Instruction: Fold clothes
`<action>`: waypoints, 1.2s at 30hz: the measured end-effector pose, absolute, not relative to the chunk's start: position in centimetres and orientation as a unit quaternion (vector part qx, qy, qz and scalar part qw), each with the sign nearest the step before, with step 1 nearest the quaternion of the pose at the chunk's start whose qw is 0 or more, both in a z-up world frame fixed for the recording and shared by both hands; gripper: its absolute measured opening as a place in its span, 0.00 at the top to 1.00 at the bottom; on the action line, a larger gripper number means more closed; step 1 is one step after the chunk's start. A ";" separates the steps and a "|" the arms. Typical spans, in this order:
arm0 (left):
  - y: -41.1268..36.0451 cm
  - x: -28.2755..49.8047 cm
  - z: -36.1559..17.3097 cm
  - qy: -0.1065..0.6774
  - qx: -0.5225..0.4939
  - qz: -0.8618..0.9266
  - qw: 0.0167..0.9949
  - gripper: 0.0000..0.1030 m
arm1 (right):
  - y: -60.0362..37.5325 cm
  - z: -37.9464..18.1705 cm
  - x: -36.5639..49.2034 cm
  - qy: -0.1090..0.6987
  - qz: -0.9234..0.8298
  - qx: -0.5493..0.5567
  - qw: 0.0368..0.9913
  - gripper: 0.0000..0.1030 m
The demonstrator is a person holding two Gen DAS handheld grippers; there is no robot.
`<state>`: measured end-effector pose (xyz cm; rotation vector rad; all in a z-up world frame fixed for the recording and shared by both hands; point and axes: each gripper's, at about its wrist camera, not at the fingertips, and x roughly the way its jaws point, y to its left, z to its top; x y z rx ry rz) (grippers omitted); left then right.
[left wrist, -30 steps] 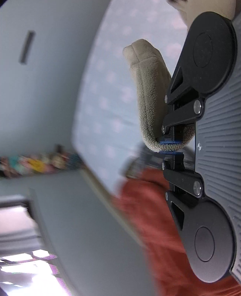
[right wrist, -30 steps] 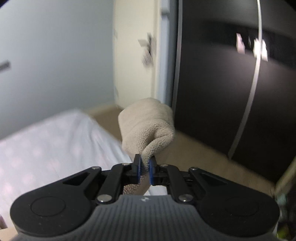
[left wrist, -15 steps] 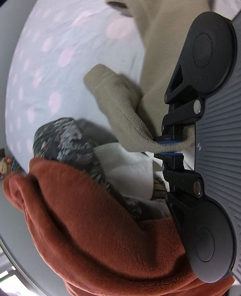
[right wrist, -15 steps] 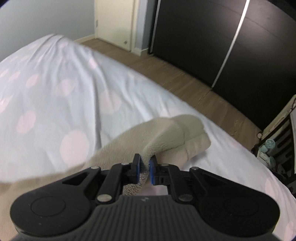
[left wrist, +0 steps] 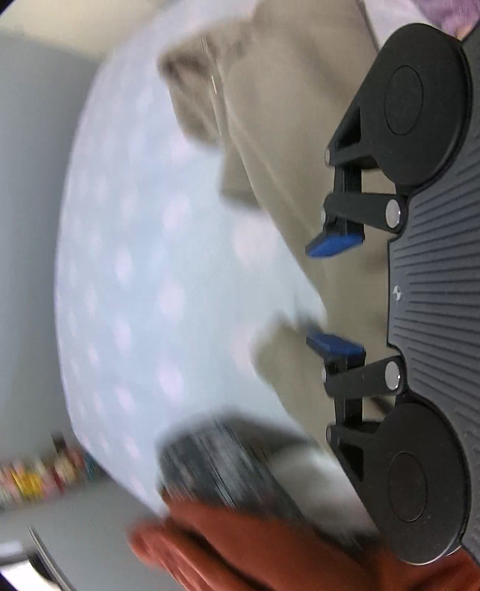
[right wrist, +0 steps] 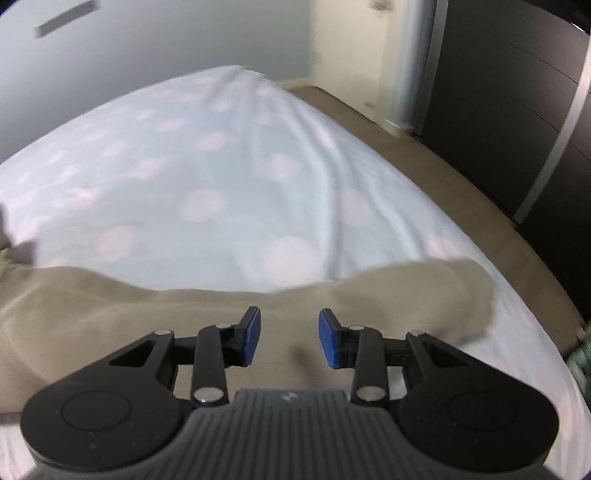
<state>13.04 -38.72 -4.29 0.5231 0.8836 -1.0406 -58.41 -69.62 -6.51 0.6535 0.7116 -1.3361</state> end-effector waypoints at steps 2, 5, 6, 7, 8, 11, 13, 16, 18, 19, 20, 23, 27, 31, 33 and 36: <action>-40.9 11.3 -4.2 0.391 0.230 -0.518 0.725 0.53 | -70.0 -6.6 -56.1 0.318 -0.568 0.284 0.704 0.63; -44.3 9.1 -4.9 0.375 0.241 -0.561 0.698 0.45 | -70.7 -6.6 -52.6 0.322 -0.526 0.271 0.739 0.58; -45.5 8.4 -5.4 0.370 0.248 -0.570 0.690 0.43 | -70.9 -6.7 -51.5 0.323 -0.510 0.267 0.751 0.56; -46.6 7.8 -5.9 0.365 0.256 -0.580 0.682 0.43 | -71.2 -7.0 -50.4 0.325 -0.491 0.266 0.763 0.51; -47.8 7.2 -6.4 0.360 0.263 -0.589 0.674 0.43 | -71.6 -7.2 -49.2 0.329 -0.472 0.263 0.774 0.49; -51.2 5.4 -7.9 0.344 0.285 -0.616 0.649 0.43 | -72.8 -8.0 -46.0 0.343 -0.426 0.253 0.798 0.49; -52.8 5.3 -8.9 0.355 0.287 -0.624 0.634 0.43 | -73.7 -8.6 -43.8 0.352 -0.397 0.245 0.812 0.48; -54.6 5.2 -10.1 0.369 0.294 -0.632 0.615 0.42 | -75.1 -9.9 -40.9 0.365 -0.358 0.242 0.825 0.48; -55.4 5.4 -11.0 0.374 0.302 -0.637 0.603 0.38 | -76.6 -11.0 -38.9 0.375 -0.338 0.240 0.829 0.45; -55.7 5.5 -11.4 0.377 0.305 -0.640 0.596 0.34 | -77.4 -11.6 -38.0 0.379 -0.330 0.240 0.831 0.40; -55.9 5.7 -11.8 0.383 0.305 -0.640 0.593 0.32 | -78.2 -12.2 -37.2 0.383 -0.324 0.240 0.831 0.38; -56.5 6.4 -13.1 0.401 0.305 -0.639 0.582 0.28 | -80.2 -13.8 -35.2 0.394 -0.307 0.250 0.829 0.38; -57.0 7.0 -14.6 0.439 0.291 -0.632 0.569 0.30 | -82.0 -15.1 -33.0 0.391 -0.285 0.270 0.832 0.38; -57.8 6.3 -14.8 0.450 0.305 -0.635 0.549 0.62 | -83.0 -14.1 -30.6 0.348 -0.260 0.311 0.845 0.38; -58.2 5.8 -14.2 0.449 0.322 -0.633 0.542 0.62 | -83.2 -12.9 -29.2 0.328 -0.248 0.318 0.854 0.38; -58.5 5.6 -12.8 0.435 0.344 -0.634 0.539 0.59 | -83.0 -10.3 -26.7 0.310 -0.226 0.303 0.872 0.36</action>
